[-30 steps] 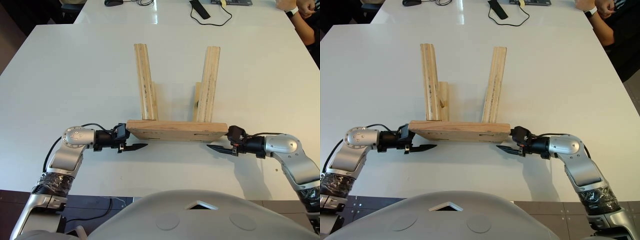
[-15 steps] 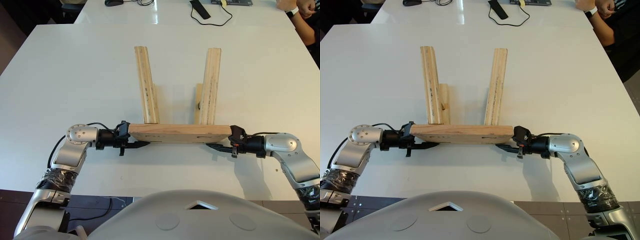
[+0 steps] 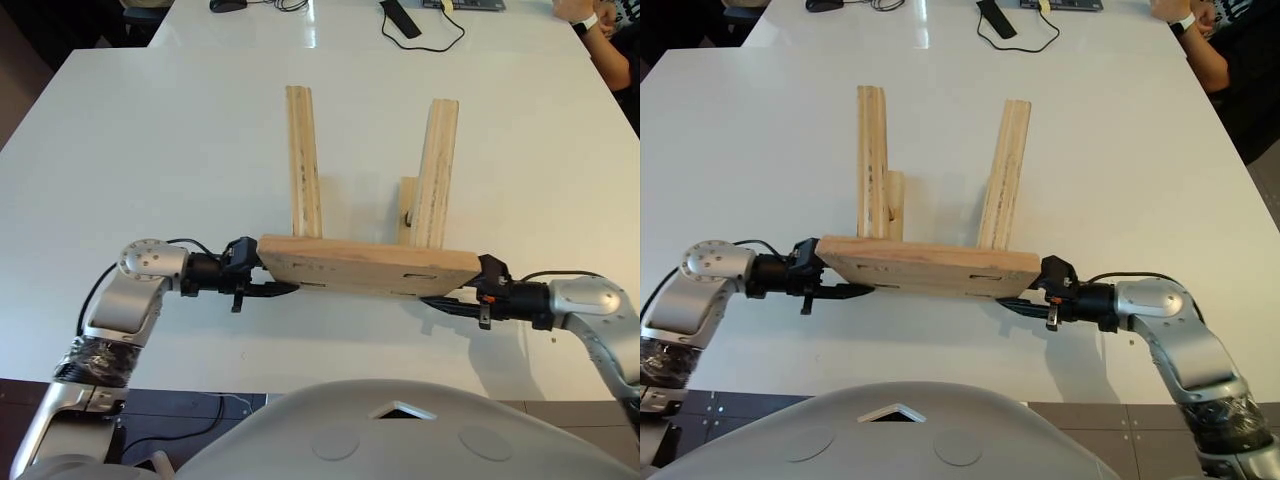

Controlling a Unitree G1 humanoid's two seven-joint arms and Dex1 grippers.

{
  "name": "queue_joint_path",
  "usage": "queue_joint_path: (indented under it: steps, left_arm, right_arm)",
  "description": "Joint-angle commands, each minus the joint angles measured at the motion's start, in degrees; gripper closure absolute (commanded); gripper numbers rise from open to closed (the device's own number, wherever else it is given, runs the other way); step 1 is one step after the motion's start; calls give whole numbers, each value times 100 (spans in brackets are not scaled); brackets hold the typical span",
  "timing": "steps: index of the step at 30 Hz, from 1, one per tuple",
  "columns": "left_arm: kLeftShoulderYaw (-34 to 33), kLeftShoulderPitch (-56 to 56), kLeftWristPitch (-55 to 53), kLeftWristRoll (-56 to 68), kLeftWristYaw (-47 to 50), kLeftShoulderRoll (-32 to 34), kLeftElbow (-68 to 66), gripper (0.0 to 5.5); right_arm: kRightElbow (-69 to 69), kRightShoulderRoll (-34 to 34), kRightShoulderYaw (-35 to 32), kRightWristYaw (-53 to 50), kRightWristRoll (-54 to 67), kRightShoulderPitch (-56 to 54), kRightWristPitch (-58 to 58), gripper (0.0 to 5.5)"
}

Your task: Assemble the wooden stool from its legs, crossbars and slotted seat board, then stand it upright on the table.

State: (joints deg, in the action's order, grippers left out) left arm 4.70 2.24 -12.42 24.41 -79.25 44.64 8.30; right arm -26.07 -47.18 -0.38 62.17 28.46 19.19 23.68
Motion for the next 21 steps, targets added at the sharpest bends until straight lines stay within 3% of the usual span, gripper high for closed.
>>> queue_joint_path:
  steps: [1, 6, 10, 15, 21]
  left_arm:
    - [-927, 159, -1680, 2715, 17, 533, 1987, 393]
    - [-1470, -470, -2482, 4633, 727, 764, 2294, 393]
    - [-1640, -1101, -2638, 6497, 1845, 946, 2227, 393]
    - [-1423, -1685, -2384, 7913, 3280, 959, 2121, 393]
    - [-1186, -1874, -2103, 8652, 4731, 709, 2092, 391]
  right_arm:
    - [-1853, -299, -1141, -994, 3551, 67, 1262, 398]
    - [-1982, -1218, -1494, -1872, 6487, -556, 1072, 398]
    - [-2035, -1471, -1447, -2675, 8255, -1118, 370, 398]
    - [-2441, -777, -987, -3721, 8454, -1614, -579, 398]
    - [-2530, 569, -174, -5642, 8454, -2383, -1303, 398]
